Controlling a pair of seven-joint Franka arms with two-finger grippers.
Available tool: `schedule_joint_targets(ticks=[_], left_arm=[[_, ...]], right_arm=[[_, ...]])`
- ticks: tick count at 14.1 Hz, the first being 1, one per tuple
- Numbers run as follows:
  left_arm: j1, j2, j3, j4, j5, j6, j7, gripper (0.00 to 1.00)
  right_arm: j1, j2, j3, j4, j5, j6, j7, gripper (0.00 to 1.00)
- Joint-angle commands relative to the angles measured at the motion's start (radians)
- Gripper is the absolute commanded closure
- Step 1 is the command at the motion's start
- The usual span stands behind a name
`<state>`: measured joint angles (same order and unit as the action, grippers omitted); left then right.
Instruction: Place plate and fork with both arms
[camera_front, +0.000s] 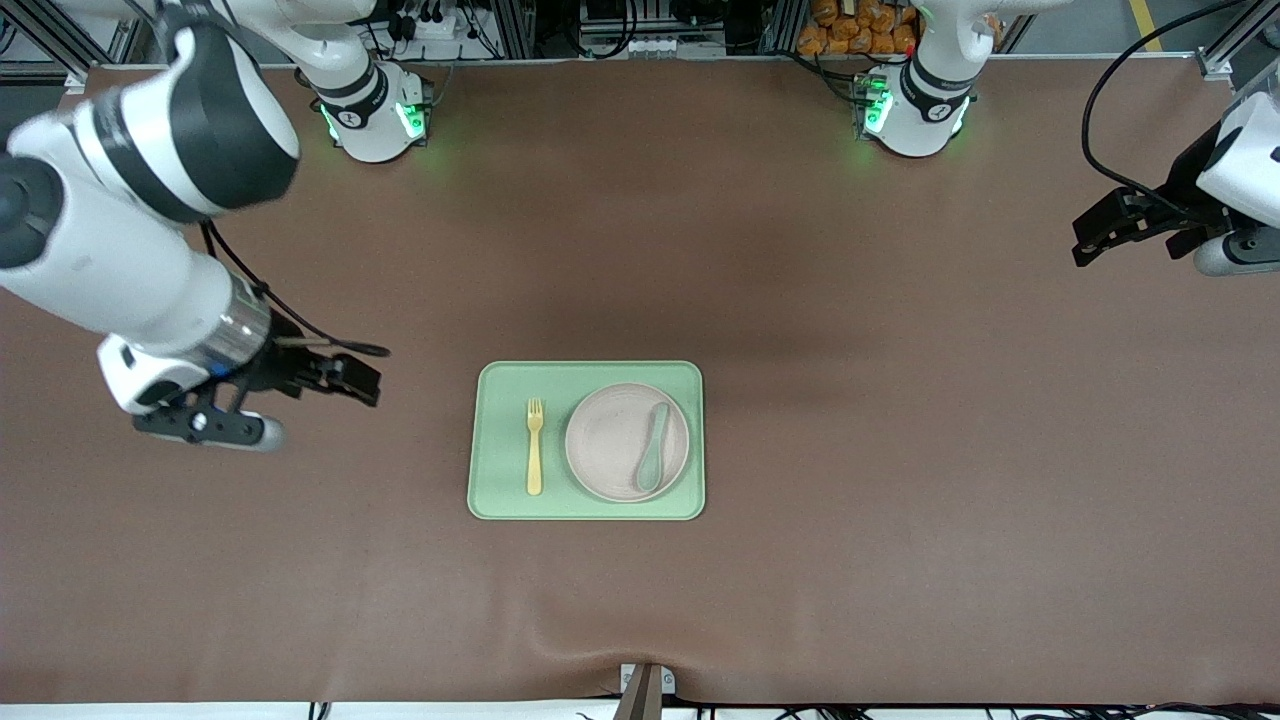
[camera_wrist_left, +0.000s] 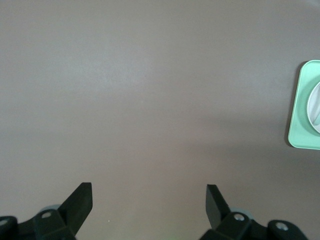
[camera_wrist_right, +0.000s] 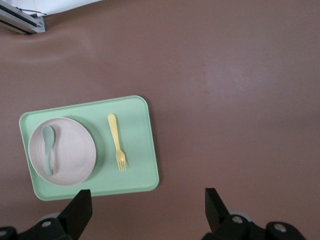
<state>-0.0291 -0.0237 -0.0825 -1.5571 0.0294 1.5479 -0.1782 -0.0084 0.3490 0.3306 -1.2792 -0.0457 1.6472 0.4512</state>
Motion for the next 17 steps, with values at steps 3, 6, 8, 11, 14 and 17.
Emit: schedule_joint_targets(ticks=[3, 6, 8, 11, 14, 17], left_arm=[[0.006, -0.044, -0.008, -0.024, 0.011, -0.003, 0.014, 0.0], [0.006, -0.047, -0.01, -0.031, 0.006, -0.005, 0.014, 0.0], [0.0, -0.064, -0.011, -0.054, 0.006, -0.003, 0.014, 0.0], [0.0, -0.071, -0.011, -0.063, 0.006, -0.002, 0.016, 0.0], [0.0, -0.081, -0.011, -0.067, 0.006, -0.003, 0.016, 0.0], [0.002, -0.084, -0.011, -0.067, -0.015, -0.003, 0.016, 0.0]], right_arm=[[-0.031, -0.183, -0.062, -0.096, 0.047, -0.06, -0.127, 0.0], [-0.024, -0.318, -0.191, -0.245, 0.178, -0.05, -0.198, 0.0], [-0.021, -0.399, -0.191, -0.308, 0.176, -0.059, -0.2, 0.0], [-0.01, -0.421, -0.177, -0.315, 0.133, -0.073, -0.2, 0.0], [-0.01, -0.369, -0.18, -0.25, 0.099, -0.076, -0.223, 0.0], [-0.011, -0.364, -0.182, -0.246, 0.087, -0.075, -0.247, 0.0]])
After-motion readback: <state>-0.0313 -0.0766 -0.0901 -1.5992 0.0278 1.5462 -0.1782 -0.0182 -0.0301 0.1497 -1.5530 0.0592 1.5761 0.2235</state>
